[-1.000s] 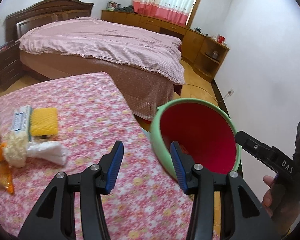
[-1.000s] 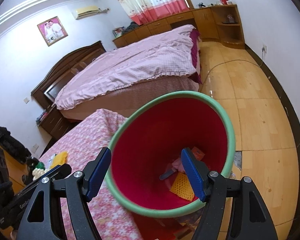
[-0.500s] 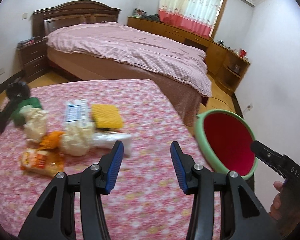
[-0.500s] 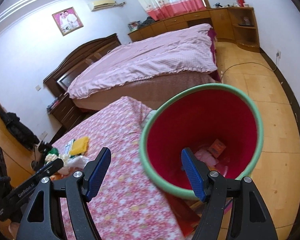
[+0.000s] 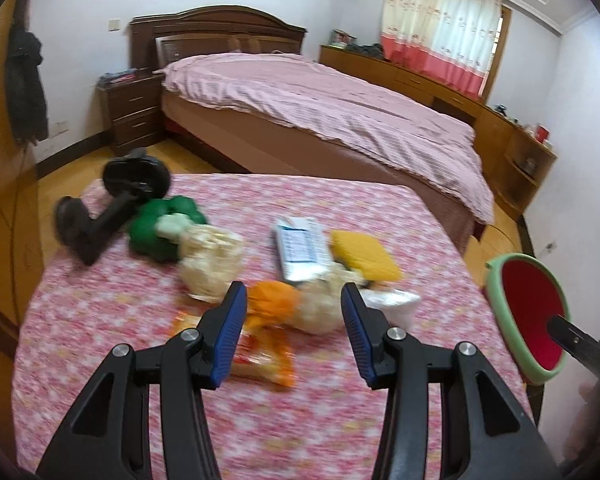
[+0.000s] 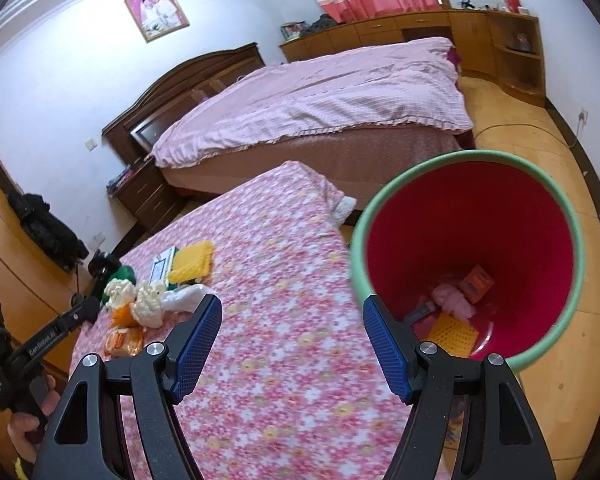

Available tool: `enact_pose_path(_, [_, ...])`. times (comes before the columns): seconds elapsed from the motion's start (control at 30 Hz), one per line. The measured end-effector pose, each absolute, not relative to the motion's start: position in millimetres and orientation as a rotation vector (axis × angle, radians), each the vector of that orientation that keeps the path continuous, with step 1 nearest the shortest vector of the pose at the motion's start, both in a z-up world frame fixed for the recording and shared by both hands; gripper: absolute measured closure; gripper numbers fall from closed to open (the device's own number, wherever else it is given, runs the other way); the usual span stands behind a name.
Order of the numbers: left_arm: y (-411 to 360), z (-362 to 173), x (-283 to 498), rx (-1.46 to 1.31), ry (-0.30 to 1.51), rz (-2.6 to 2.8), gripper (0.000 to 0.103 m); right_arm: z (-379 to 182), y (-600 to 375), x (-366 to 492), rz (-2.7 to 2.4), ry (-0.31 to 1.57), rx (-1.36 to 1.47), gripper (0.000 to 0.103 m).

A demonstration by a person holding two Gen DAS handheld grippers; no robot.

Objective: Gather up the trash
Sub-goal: 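Withdraw both grippers from the bucket toward the remaining items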

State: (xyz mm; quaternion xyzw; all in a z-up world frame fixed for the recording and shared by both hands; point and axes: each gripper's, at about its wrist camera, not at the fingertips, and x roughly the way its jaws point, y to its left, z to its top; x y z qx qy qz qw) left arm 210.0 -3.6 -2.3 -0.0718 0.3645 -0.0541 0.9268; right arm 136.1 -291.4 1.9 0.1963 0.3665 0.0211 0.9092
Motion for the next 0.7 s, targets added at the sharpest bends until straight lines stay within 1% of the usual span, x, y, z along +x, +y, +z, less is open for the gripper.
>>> enact_pose_path(0.17, [25,-11,226,-0.159,0.761,-0.059,0.054,-1,-268,158,0.069,0.785,0.374,0.028])
enact_pose_path(0.23, [34,-18,235,-0.165,0.777,-0.037,0.051,-2,-257,168,0.083,0.797,0.359,0.028])
enact_pose_path(0.27, [38,-20,238,-0.17,0.783,-0.03,0.047,-2,-253,171,0.088,0.8,0.353,0.028])
enact_pose_path(0.3, [42,-24,243,-0.179,0.792,-0.021,0.046,-2,-249,176,0.094,0.803,0.346,0.028])
enact_pose_path(0.5, [54,-47,263,-0.221,0.835,-0.015,0.046,-5,-217,210,0.138,0.824,0.314,0.028])
enact_pose_path(0.7, [57,-64,275,-0.248,0.849,-0.015,0.046,-19,-187,248,0.181,0.865,0.284,0.028])
